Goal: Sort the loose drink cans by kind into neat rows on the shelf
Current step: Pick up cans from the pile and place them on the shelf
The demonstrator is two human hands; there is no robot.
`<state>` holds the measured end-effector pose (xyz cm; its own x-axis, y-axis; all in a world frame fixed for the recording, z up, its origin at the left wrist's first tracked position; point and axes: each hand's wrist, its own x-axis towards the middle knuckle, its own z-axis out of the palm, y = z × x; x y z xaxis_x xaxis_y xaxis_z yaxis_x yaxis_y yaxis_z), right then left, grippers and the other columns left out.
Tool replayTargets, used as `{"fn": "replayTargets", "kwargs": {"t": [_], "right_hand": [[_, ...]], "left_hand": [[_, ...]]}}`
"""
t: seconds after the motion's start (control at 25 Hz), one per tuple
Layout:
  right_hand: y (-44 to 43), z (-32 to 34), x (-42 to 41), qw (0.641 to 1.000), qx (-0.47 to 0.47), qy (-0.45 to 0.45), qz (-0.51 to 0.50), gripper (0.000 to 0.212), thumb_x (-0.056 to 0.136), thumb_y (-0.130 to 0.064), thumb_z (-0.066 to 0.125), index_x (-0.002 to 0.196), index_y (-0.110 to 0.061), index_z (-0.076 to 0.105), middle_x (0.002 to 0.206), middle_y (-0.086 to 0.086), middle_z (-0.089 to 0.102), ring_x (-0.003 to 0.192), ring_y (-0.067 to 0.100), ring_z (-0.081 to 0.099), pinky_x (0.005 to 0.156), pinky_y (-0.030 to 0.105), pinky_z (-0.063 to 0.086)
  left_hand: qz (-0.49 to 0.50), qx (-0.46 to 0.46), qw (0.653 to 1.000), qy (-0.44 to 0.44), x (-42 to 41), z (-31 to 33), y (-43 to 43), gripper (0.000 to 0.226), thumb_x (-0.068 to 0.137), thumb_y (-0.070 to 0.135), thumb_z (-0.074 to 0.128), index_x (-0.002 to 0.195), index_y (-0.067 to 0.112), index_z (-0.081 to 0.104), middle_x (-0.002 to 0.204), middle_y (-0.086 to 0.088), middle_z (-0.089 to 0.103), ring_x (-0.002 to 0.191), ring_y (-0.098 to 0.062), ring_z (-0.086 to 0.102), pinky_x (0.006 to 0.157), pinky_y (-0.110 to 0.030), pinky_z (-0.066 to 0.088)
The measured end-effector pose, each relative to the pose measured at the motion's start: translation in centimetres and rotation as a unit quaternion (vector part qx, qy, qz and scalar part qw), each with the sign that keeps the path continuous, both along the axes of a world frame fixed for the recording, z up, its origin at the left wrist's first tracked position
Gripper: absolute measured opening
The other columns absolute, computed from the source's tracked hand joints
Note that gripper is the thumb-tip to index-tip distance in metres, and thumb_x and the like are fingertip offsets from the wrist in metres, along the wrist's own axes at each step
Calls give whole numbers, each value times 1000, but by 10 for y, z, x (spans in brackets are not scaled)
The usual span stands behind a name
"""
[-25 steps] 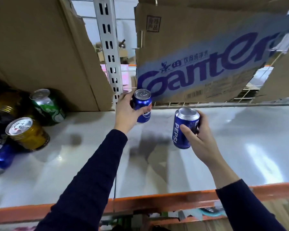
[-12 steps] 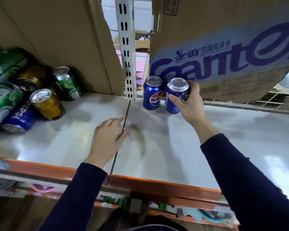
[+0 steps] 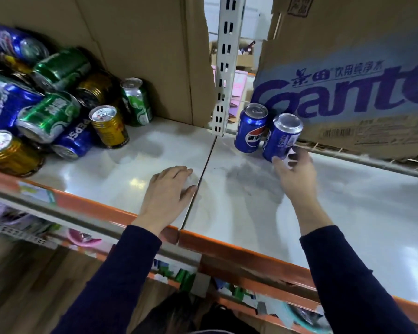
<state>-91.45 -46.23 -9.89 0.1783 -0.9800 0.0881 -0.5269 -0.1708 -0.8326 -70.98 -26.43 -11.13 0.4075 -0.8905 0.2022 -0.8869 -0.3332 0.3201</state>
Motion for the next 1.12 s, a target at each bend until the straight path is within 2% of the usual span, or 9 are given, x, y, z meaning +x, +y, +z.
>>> {"fn": "replayTargets", "kwargs": {"t": [0.08, 0.24, 0.36, 0.52, 0.76, 0.88, 1.12], "right_hand": [[25, -5, 4, 1000, 9, -1, 14, 57, 86, -30, 67, 136, -14, 43, 128, 7, 53, 102, 17, 54, 79, 29, 44], [76, 8, 58, 990, -26, -26, 139, 49, 88, -27, 65, 133, -19, 46, 119, -4, 54, 103, 11, 53, 81, 26, 44], [117, 26, 120, 968, -47, -30, 246, 41, 90, -25, 62, 130, -19, 51, 113, -5, 57, 101, 11, 55, 83, 27, 46], [179, 46, 200, 937, -110, -49, 328, 39, 89, -21, 63, 128, -17, 55, 113, -3, 57, 101, 11, 56, 88, 28, 47], [279, 74, 321, 924, -148, -116, 333, 37, 86, -23, 65, 122, -17, 59, 112, -1, 61, 103, 14, 59, 94, 34, 49], [314, 86, 372, 921, -151, -117, 339, 40, 84, -29, 64, 122, -19, 59, 112, -5, 60, 103, 9, 58, 92, 25, 47], [328, 105, 462, 914, -169, -101, 356, 38, 86, -32, 62, 122, -19, 59, 111, -8, 58, 102, 6, 56, 90, 17, 44]], "left_hand": [[19, -15, 1000, -6, 7, 7, 12, 40, 95, 35, 53, 129, 16, 58, 132, 0, 57, 123, -19, 52, 99, -38, 39], [87, -66, 994, -25, 47, 31, 61, 36, 95, 29, 56, 126, 11, 60, 125, -6, 61, 114, -28, 56, 94, -43, 44], [137, -121, 983, -18, 87, 46, 114, 33, 95, 21, 56, 124, 4, 60, 123, -11, 61, 112, -31, 58, 94, -45, 46], [182, -156, 970, -44, 145, 60, 192, 33, 95, 19, 56, 125, 5, 60, 124, -10, 61, 114, -27, 57, 95, -46, 46], [205, -147, 964, -82, 253, 76, 305, 35, 96, 22, 54, 126, 4, 59, 124, -11, 61, 114, -27, 58, 97, -43, 46], [214, -149, 961, -91, 300, 85, 342, 35, 96, 22, 55, 126, 3, 59, 122, -12, 62, 111, -29, 59, 93, -46, 48], [228, -152, 959, -77, 380, 82, 358, 36, 96, 25, 56, 126, 6, 59, 124, -11, 62, 112, -28, 58, 94, -46, 46]]}}
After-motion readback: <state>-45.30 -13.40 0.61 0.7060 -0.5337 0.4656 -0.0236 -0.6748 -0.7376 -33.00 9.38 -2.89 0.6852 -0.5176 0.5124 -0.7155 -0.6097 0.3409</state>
